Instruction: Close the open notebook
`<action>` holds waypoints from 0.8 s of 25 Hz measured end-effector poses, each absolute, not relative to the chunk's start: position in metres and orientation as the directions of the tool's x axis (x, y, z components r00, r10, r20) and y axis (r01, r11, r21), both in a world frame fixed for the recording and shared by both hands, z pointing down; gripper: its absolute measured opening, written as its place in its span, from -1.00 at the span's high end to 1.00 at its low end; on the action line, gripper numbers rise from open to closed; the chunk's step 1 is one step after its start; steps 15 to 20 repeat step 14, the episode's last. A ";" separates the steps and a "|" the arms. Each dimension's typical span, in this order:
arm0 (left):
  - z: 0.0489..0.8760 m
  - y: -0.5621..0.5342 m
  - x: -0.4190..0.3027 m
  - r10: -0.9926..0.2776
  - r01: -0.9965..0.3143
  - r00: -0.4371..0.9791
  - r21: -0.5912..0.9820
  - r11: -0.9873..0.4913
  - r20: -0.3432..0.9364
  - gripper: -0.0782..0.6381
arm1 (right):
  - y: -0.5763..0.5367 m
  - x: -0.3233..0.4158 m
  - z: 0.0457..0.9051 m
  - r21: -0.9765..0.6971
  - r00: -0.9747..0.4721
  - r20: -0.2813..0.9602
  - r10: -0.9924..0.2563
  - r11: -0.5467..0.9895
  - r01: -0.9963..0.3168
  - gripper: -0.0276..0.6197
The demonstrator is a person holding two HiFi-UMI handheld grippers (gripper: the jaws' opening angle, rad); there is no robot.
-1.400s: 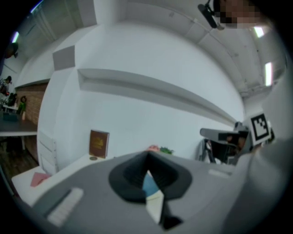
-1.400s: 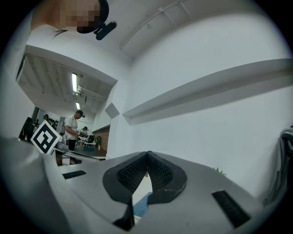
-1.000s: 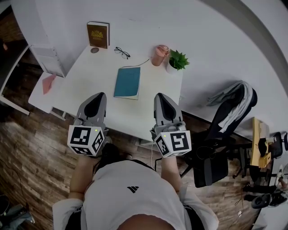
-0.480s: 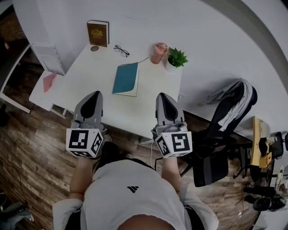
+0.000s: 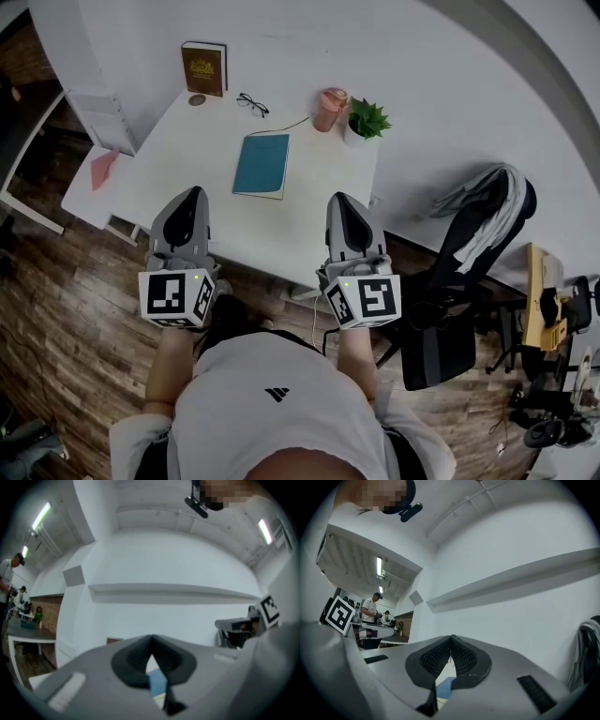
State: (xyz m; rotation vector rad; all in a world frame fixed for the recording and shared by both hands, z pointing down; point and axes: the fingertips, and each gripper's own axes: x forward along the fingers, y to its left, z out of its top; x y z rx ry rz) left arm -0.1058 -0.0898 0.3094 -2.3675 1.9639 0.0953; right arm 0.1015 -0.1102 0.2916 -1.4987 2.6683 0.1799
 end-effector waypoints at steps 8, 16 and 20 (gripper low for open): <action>0.310 -0.091 -0.099 -0.977 -0.981 0.193 -0.002 -0.194 -0.091 0.76 | -0.111 0.107 0.295 0.062 -0.515 -0.125 -0.848 0.511 -0.857 0.96; 0.312 -0.095 -0.096 -0.977 -0.981 0.194 0.013 -0.196 -0.085 0.76 | -0.115 0.109 0.293 0.058 -0.514 -0.121 -0.849 0.511 -0.858 0.96; 0.312 -0.095 -0.096 -0.977 -0.981 0.194 0.013 -0.196 -0.085 0.76 | -0.115 0.109 0.293 0.058 -0.514 -0.121 -0.849 0.511 -0.858 0.96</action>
